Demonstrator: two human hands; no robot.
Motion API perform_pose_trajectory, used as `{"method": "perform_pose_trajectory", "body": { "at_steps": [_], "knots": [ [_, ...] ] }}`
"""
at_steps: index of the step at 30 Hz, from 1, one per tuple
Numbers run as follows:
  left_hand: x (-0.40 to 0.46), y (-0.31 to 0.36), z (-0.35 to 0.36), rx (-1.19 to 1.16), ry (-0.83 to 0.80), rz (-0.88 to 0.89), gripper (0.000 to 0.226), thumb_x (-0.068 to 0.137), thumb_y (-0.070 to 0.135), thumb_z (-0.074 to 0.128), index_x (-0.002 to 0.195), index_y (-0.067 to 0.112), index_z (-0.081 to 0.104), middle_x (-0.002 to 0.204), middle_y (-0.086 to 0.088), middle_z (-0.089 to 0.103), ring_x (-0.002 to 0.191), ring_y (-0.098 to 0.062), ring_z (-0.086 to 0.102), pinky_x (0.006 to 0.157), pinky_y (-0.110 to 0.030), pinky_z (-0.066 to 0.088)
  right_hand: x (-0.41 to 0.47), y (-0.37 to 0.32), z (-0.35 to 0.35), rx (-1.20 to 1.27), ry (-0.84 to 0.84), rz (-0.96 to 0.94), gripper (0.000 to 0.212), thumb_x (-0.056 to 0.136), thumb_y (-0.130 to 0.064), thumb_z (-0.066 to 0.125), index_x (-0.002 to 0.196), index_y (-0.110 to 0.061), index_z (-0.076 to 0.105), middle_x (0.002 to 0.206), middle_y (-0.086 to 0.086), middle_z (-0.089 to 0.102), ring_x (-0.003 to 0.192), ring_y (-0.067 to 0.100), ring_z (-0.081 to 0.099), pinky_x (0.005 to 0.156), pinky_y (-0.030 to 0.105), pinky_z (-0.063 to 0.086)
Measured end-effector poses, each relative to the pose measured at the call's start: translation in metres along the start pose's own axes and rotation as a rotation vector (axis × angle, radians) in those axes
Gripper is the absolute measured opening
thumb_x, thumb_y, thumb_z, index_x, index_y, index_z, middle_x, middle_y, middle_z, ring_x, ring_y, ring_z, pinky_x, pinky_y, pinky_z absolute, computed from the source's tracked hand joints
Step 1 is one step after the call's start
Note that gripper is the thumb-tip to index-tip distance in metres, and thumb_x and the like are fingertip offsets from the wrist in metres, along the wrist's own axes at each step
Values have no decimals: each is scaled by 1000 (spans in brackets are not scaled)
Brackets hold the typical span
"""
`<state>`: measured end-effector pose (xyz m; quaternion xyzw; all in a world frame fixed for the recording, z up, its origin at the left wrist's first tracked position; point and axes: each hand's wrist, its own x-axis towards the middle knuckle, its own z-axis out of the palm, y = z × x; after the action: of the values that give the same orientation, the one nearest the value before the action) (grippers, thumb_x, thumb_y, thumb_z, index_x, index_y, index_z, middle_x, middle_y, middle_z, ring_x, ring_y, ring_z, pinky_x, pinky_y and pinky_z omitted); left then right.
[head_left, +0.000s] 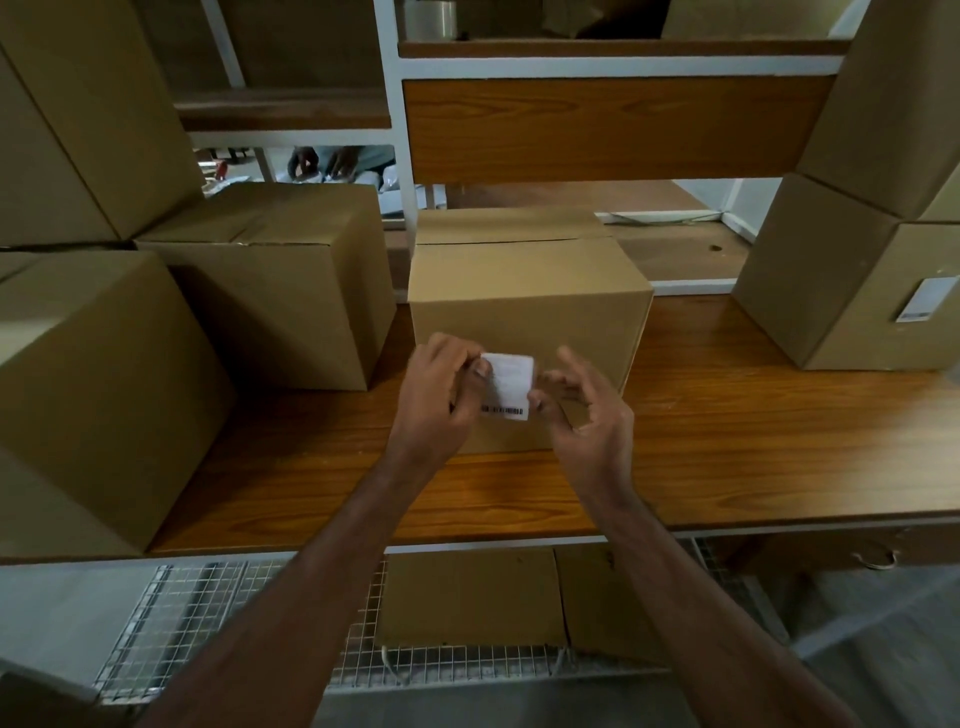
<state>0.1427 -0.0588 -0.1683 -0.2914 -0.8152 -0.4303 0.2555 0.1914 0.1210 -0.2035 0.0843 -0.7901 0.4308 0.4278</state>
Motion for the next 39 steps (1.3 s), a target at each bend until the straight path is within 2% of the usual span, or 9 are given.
{"method": "perform_pose_trajectory", "body": {
  "at_steps": [5, 8, 11, 13, 16, 23, 27, 33, 39],
  "knots": [
    [22, 3, -27, 194, 239, 26, 26, 99, 28, 45, 106, 8, 60, 117, -7, 58, 114, -18, 46, 94, -41, 43, -2, 17, 6, -223, -46, -2, 45, 98, -28, 52, 137, -6, 55, 103, 7, 67, 94, 18, 61, 76, 36, 56],
    [44, -5, -31, 221, 156, 13, 31, 101, 27, 43, 120, 10, 59, 140, -7, 56, 141, -23, 35, 114, -43, 30, -1, 27, 12, -371, -100, 29, 49, 98, -29, 48, 142, -9, 50, 101, 11, 69, 90, 26, 62, 71, 42, 56],
    [45, -16, -25, 168, 8, -34, 38, 102, 27, 41, 133, 13, 56, 144, -2, 55, 146, -25, 31, 118, -42, 28, -7, 30, 20, -475, -228, 6, 62, 97, -25, 54, 154, -19, 30, 101, 12, 69, 90, 30, 62, 79, 45, 54],
    [41, -22, -21, 172, -2, -11, 38, 102, 22, 43, 136, 12, 55, 144, -2, 54, 146, -22, 30, 118, -29, 24, -13, 29, 24, -532, -334, -63, 72, 96, -28, 54, 157, -27, 16, 107, 10, 68, 95, 30, 62, 86, 45, 51],
    [43, -25, -21, 157, 19, -11, 36, 101, 20, 44, 134, 12, 57, 142, -1, 56, 142, -11, 28, 115, -15, 19, -14, 39, 19, -608, -305, -55, 70, 96, -29, 54, 157, -27, 20, 110, 10, 68, 99, 30, 63, 88, 45, 47],
    [43, -26, -19, 167, 30, 14, 34, 100, 23, 42, 126, 8, 59, 138, -4, 59, 140, -15, 34, 117, -30, 27, -19, 42, 16, -660, -437, -148, 69, 93, -31, 52, 156, -30, 22, 101, 2, 70, 95, 26, 64, 83, 40, 46],
    [43, -25, -21, 149, 21, -2, 36, 100, 26, 41, 124, 7, 60, 139, -4, 58, 140, -13, 32, 117, -33, 29, -22, 46, 15, -627, -305, -17, 57, 96, -29, 50, 151, -24, 38, 110, 9, 69, 100, 29, 61, 86, 43, 49],
    [38, -24, -20, 124, 28, -21, 34, 102, 25, 43, 125, 7, 59, 150, -5, 49, 149, -24, 29, 118, -48, 34, -8, 36, 6, -629, -229, -79, 48, 97, -30, 42, 141, -16, 53, 103, 11, 55, 96, 26, 48, 82, 39, 45],
    [7, -15, -12, -81, 239, -168, 19, 102, 24, 47, 110, 9, 58, 154, -9, 35, 133, -10, 44, 95, -13, 47, 6, 34, -9, -596, -8, -18, 30, 88, -24, 57, 115, -13, 63, 124, 17, 44, 115, 31, 41, 91, 42, 46]
  ]
}}
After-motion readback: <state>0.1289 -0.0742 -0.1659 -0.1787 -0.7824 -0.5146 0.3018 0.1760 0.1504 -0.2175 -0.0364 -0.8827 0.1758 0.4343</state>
